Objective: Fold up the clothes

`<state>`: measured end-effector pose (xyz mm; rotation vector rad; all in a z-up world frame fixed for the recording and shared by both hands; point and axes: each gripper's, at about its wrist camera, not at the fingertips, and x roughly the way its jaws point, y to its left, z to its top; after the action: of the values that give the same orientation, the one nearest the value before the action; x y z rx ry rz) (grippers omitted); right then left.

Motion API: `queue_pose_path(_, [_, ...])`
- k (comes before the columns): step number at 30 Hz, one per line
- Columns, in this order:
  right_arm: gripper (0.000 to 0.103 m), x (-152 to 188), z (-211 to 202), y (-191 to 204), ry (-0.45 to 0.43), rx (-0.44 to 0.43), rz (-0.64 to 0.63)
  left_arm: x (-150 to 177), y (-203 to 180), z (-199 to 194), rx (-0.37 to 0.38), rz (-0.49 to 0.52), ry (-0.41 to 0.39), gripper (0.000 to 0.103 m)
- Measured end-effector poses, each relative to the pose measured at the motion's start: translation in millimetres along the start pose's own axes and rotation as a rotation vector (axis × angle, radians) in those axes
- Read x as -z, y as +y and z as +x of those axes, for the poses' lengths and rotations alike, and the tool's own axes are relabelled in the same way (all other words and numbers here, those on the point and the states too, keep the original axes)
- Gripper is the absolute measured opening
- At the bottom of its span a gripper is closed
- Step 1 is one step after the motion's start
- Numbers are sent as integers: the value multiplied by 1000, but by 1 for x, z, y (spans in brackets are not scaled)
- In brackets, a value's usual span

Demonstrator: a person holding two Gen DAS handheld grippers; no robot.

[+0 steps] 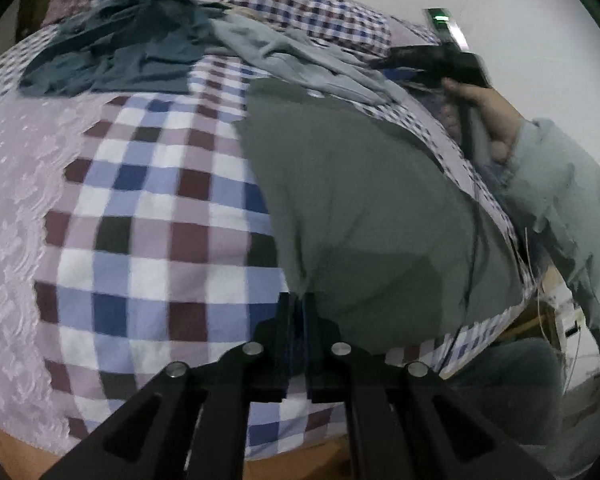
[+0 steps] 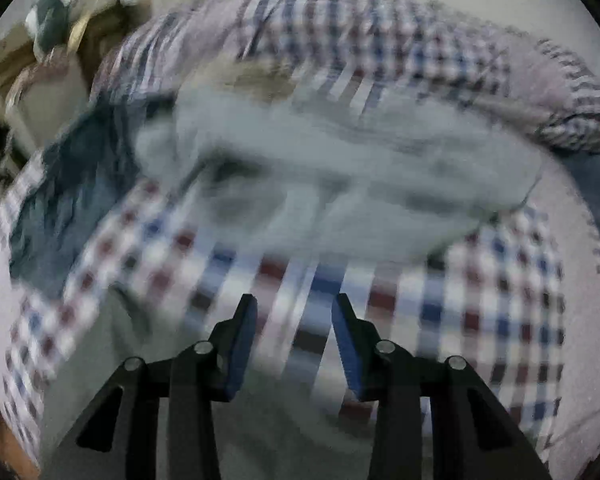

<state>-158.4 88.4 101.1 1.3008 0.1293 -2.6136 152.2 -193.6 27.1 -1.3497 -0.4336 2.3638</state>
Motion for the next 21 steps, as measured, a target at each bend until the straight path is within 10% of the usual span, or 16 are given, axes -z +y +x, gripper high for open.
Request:
queue_pose_path(2, [42,-3,-18,3,-38,-33,3,2,14,-11,20,-62,-22,4])
queue_pose_path(7, [43,36,-70,15,-55,-110,-54,14,47,-22,131,-217,7,50])
queue_pose_path(21, [46,211,-182,99,-163,-245,-275,54,41,1,264,-457,57,52])
